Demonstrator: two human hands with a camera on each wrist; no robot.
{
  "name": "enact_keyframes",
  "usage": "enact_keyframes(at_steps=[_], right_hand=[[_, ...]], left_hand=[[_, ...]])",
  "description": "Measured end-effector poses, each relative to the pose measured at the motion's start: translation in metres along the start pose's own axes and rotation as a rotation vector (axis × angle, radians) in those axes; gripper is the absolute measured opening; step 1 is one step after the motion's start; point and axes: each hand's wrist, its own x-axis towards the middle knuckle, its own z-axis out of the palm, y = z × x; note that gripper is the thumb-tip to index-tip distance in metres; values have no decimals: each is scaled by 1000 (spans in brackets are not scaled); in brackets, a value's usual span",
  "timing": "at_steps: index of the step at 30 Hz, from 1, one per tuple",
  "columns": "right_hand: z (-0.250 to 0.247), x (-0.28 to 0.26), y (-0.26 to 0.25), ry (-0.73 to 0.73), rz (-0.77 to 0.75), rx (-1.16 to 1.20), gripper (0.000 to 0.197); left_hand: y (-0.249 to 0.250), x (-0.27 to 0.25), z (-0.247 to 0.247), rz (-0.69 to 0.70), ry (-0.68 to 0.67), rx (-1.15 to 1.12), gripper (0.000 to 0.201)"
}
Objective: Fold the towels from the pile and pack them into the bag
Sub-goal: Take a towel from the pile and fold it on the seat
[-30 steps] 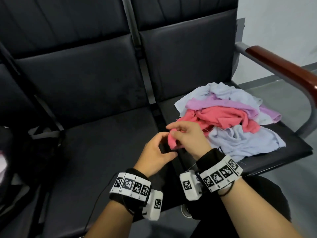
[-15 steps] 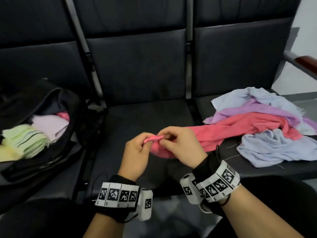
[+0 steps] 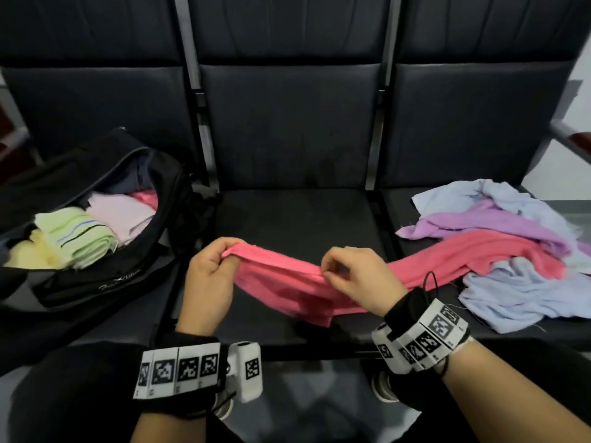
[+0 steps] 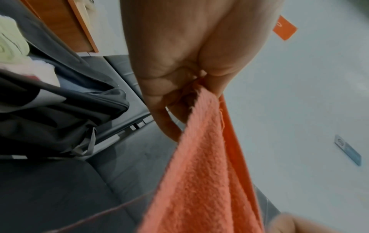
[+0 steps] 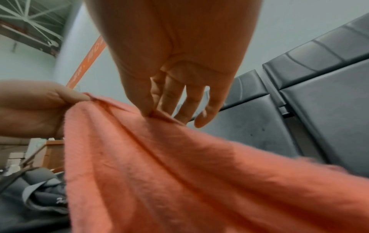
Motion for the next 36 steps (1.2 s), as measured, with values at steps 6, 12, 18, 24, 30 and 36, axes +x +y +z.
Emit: enact_keyframes(at_steps=[6, 12, 18, 24, 30, 36], right_hand=[[9, -4, 2, 12, 13, 86, 20], [7, 1, 7, 158, -27, 82, 6], [1, -4, 29, 67, 4, 27, 2], [-3, -11, 45, 137, 192, 36, 7], [3, 8, -15, 143, 42, 262, 16], [7, 14, -38, -2, -61, 290, 13]], left_hand=[[-11, 2, -5, -74, 23, -48, 23], [-25, 1, -18, -87, 76, -17, 37], [-30, 10, -41, -92, 412, -104, 30], [-40, 15, -53, -166, 613, 1, 28], [-32, 1, 1, -255, 227, 68, 33], [2, -12, 35, -91, -287, 118, 51]])
